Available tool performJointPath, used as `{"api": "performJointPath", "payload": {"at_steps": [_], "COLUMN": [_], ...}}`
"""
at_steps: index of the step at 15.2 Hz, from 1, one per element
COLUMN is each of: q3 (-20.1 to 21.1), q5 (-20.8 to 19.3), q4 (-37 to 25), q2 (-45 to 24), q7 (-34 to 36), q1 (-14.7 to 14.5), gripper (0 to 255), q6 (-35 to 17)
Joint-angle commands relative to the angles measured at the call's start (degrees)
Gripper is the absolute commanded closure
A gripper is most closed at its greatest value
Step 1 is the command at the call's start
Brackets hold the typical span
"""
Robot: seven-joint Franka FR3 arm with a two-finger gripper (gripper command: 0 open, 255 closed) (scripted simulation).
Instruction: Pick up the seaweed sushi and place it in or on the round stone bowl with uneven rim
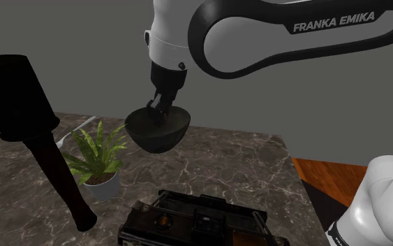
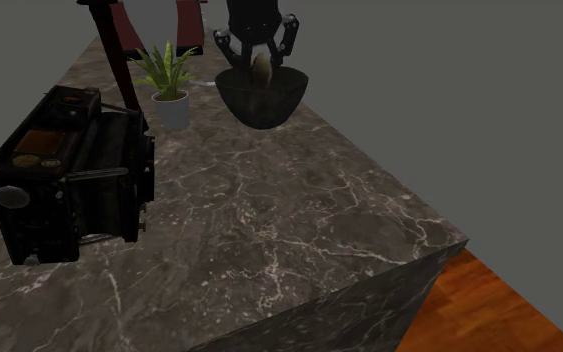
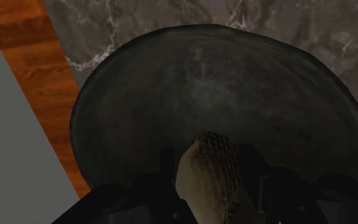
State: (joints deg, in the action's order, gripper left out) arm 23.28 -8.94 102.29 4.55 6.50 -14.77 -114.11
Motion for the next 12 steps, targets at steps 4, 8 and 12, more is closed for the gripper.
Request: {"api": "performJointPath", "payload": {"at_steps": [4,8,12], "q3": [0.00,0.05,0.23], "q5": [0.00,0.29,0.87], "q4": [0.01,-1.28,-5.37], "q2": [0.00,0.51,1.51], "q7": [0.00,-0.20,-0.61], "q1": [0.00,-0.08,-0.31], "gripper": [0,0,0], "q6": [-0.02,1.74,6.75]}}
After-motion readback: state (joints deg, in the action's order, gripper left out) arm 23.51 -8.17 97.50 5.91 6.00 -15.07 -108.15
